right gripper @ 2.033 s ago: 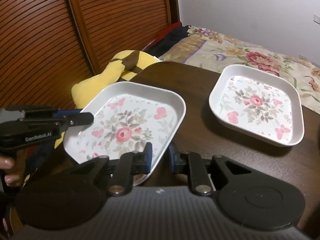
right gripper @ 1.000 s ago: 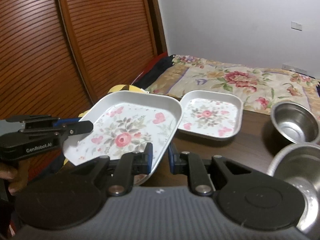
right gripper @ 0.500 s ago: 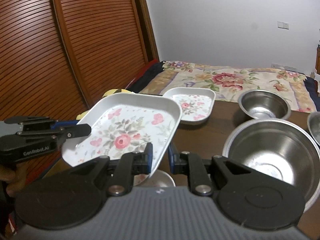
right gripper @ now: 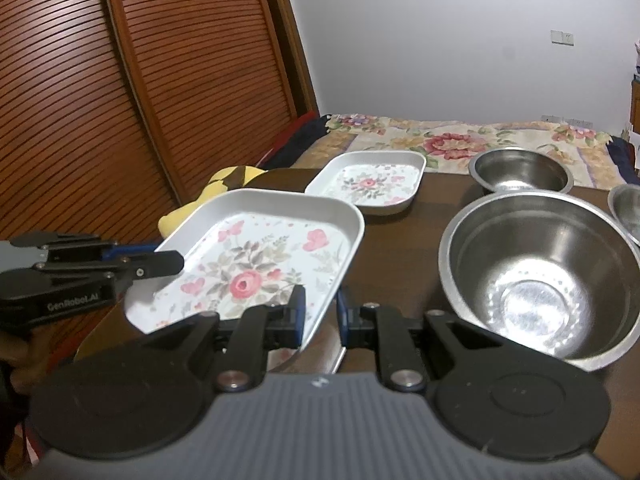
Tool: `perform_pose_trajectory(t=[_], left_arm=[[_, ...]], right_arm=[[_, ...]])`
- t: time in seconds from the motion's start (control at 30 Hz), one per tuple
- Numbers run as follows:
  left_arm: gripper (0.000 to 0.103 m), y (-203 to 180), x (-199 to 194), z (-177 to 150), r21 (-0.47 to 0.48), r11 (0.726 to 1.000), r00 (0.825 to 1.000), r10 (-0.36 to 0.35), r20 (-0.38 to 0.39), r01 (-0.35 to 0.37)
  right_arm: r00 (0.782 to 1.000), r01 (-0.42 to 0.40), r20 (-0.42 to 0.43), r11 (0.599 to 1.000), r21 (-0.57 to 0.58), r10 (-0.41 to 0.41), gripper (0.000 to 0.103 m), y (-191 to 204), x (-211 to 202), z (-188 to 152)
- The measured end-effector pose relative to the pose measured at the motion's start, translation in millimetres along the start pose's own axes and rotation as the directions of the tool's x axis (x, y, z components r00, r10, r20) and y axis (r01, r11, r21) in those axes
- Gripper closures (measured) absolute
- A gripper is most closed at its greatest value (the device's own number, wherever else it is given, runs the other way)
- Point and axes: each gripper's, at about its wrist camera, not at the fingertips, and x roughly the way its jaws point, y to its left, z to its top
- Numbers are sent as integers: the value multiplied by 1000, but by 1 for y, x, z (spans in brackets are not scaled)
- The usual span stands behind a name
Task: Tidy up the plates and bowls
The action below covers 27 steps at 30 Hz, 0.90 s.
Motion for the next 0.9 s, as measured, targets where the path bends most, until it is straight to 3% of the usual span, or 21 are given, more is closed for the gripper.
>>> perform_pose_trajectory(t=[0.9], left_arm=[[88, -3, 1, -42, -16, 1000, 996, -10, -84, 8]], right_arm=[[999, 8, -46, 1000, -23, -9, 85, 10, -6, -41]])
